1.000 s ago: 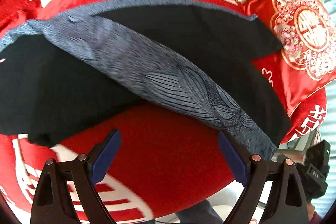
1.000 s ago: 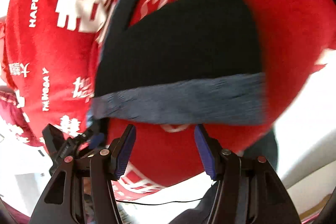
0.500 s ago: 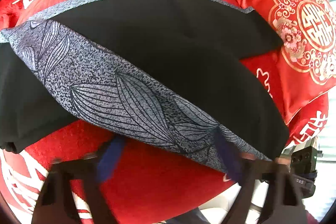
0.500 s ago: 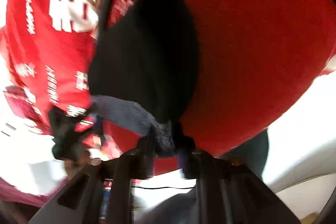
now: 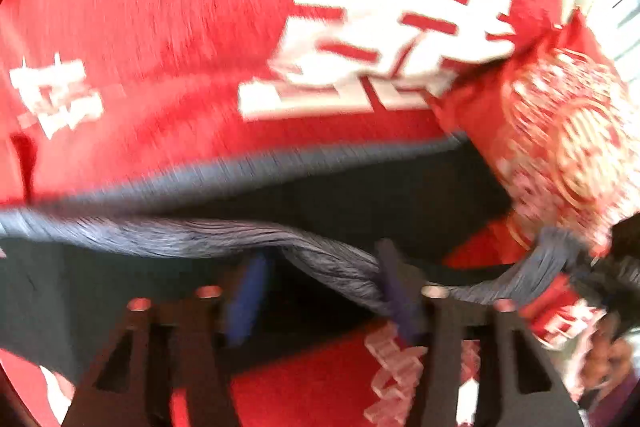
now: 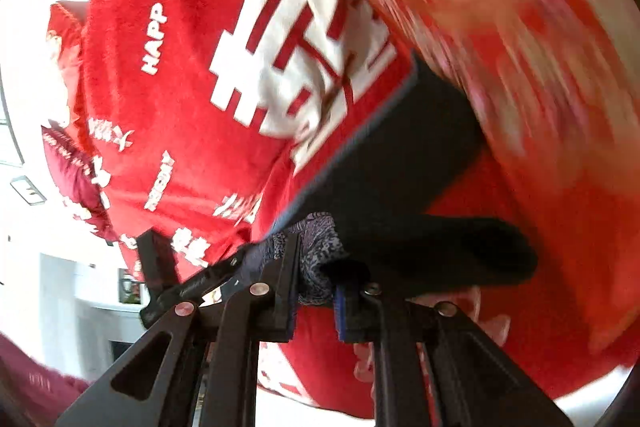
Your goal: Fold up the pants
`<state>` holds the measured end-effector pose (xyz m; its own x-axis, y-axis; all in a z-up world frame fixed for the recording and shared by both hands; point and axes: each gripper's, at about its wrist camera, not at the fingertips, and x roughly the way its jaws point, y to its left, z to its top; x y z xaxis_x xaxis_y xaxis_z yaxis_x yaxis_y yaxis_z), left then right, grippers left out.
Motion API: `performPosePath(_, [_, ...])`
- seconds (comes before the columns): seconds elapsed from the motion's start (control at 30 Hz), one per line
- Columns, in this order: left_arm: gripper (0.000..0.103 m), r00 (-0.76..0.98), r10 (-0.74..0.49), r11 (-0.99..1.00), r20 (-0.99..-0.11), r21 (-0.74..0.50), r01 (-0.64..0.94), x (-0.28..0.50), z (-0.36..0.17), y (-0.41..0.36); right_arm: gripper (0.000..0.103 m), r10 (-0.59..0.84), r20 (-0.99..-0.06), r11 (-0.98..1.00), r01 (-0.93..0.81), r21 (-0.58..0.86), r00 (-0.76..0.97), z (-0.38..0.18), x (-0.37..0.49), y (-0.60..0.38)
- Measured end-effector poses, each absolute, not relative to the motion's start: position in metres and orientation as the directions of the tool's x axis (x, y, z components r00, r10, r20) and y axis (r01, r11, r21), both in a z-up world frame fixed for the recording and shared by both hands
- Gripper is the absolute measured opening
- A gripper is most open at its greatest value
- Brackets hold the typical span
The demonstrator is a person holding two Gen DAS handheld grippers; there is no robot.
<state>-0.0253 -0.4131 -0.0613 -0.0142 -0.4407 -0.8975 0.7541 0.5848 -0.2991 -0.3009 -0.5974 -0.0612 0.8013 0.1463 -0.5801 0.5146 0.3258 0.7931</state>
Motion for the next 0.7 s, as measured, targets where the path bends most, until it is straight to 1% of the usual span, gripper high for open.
performPosePath(0.03, [0.079,0.038,-0.449,0.593,-0.893,-0.266,0.76,-0.017,-0.056,-0.414,0.018,0.141,-0.598,0.336,0.53,0.779,0.789,-0.06,-0.289,-0.612])
performPosePath(0.1, [0.079,0.102,-0.457,0.6,-0.884,-0.221,0.769,-0.003,-0.049,-0.415,0.021,0.104,-0.664,0.375,0.589,0.716,0.74,-0.058,-0.263,-0.637])
performPosePath(0.13, [0.079,0.125,-0.451,0.611,-0.884,-0.204,0.765,0.003,-0.048,-0.417,0.028,0.091,-0.709,0.409,0.623,0.667,0.7,-0.059,-0.25,-0.647])
performPosePath(0.17, [0.079,0.143,-0.445,0.626,-0.884,-0.193,0.755,0.009,-0.048,-0.415,0.044,0.083,-0.753,0.449,0.65,0.613,0.653,-0.061,-0.236,-0.654])
performPosePath(0.2, [0.079,0.152,-0.436,0.638,-0.887,-0.186,0.747,0.013,-0.05,-0.414,0.056,0.07,-0.784,0.483,0.667,0.567,0.617,-0.061,-0.225,-0.657])
performPosePath(0.23, [0.079,0.16,-0.42,0.651,-0.893,-0.173,0.739,0.018,-0.053,-0.41,0.077,0.045,-0.804,0.52,0.674,0.525,0.592,-0.057,-0.215,-0.658])
performPosePath(0.27, [0.079,0.165,-0.403,0.659,-0.9,-0.16,0.734,0.021,-0.058,-0.406,0.081,0.026,-0.805,0.546,0.666,0.508,0.593,-0.051,-0.208,-0.656])
performPosePath(0.33, [0.079,0.173,-0.341,0.676,-0.924,-0.113,0.728,0.023,-0.075,-0.397,0.081,0.017,-0.79,0.574,0.641,0.509,0.613,-0.043,-0.206,-0.644])
performPosePath(0.4, [0.079,0.182,-0.286,0.69,-0.941,-0.07,0.721,0.021,-0.091,-0.388,0.081,0.026,-0.793,0.569,0.643,0.513,0.609,-0.046,-0.211,-0.629])
performPosePath(0.5, [0.079,0.187,-0.199,0.714,-0.962,-0.012,0.7,0.019,-0.119,-0.37,0.08,0.041,-0.825,0.513,0.697,0.501,0.563,-0.075,-0.23,-0.611])
performPosePath(0.53, [0.079,0.181,-0.18,0.722,-0.967,-0.005,0.692,0.018,-0.127,-0.365,0.076,0.042,-0.839,0.482,0.725,0.493,0.543,-0.088,-0.238,-0.608])
performPosePath(0.57, [0.079,0.173,-0.164,0.729,-0.971,-0.001,0.684,0.018,-0.135,-0.362,0.068,0.047,-0.855,0.444,0.756,0.481,0.516,-0.102,-0.244,-0.608])
performPosePath(0.63, [0.079,0.159,-0.144,0.737,-0.977,0.002,0.676,0.016,-0.148,-0.356,0.059,0.057,-0.868,0.362,0.8,0.478,0.493,-0.128,-0.253,-0.614])
performPosePath(0.67, [0.082,0.158,-0.149,0.739,-0.976,-0.004,0.673,0.016,-0.151,-0.355,0.051,0.051,-0.865,0.325,0.811,0.487,0.499,-0.137,-0.256,-0.62])
performPosePath(0.7, [0.085,0.173,-0.152,0.743,-0.973,0.003,0.669,0.016,-0.152,-0.354,0.047,0.037,-0.866,0.3,0.821,0.485,0.498,-0.143,-0.256,-0.625])
